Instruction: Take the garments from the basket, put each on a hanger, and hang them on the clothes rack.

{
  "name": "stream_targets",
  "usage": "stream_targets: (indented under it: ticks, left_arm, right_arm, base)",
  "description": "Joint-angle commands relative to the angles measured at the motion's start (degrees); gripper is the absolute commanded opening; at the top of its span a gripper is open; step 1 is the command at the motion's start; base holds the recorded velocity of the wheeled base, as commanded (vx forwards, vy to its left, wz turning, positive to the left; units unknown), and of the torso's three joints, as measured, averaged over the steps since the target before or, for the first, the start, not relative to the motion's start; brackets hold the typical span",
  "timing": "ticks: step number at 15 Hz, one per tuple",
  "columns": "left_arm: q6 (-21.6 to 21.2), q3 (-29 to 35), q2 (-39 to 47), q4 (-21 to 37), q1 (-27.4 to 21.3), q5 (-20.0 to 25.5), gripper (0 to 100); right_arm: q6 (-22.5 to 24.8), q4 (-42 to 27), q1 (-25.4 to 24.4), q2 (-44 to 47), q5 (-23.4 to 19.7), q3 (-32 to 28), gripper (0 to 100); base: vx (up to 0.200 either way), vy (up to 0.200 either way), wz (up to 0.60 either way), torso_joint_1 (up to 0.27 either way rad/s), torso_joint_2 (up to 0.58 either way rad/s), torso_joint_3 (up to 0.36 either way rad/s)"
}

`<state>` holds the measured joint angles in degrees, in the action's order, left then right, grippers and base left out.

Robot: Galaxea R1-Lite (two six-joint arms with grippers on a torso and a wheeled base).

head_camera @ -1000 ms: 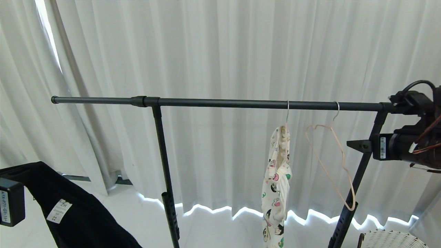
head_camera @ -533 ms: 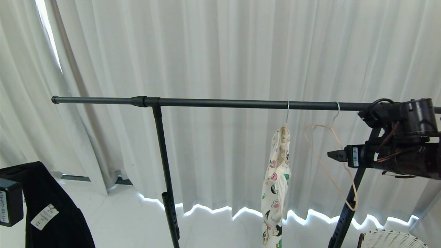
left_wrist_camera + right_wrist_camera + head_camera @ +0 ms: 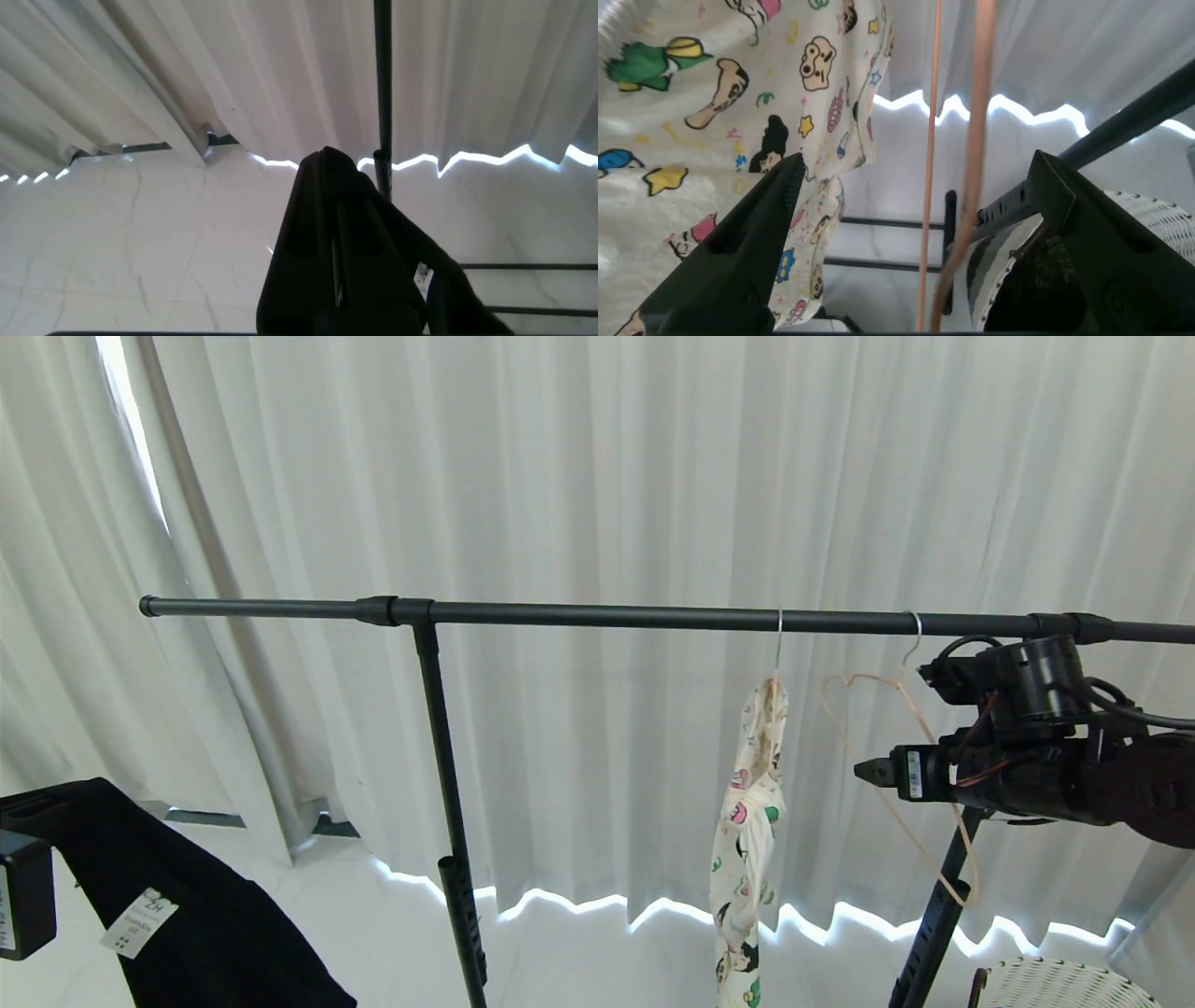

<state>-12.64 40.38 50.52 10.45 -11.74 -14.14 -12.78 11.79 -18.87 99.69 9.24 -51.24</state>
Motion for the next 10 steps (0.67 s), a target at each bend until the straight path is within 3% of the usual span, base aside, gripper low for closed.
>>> stream_targets:
  ticks: [1, 3, 4, 10]
  left_arm:
    - [-0.01, -0.21, -0.07, 0.01, -0.04, -0.01, 0]
    - [-0.01, -0.21, -0.07, 0.01, -0.04, -0.01, 0]
    - [-0.01, -0.21, -0.16, 0.01, -0.04, -0.01, 0]
    - [-0.01, -0.12, -0.16, 0.01, -0.04, -0.01, 0]
  right_arm:
    - [-0.06, 1.04, 0.06, 1.82, -0.1, 0.0, 100]
    - [0.03, 1.4, 0.06, 2.35, -0.1, -0.09, 100]
    - [0.03, 1.48, 0.06, 2.61, -0.1, -0.27, 0]
    - [0.03, 1.48, 0.06, 3.23, -0.1, -2.73, 0]
  base:
    - [0.0, 0.0, 0.0, 0.0, 0.0, 0.0]
    - [0.0, 0.0, 0.0, 0.0, 0.0, 0.0]
    - [0.0, 0.0, 0.0, 0.0, 0.0, 0.0]
    - [0.0, 0.0, 0.0, 0.0, 0.0, 0.0]
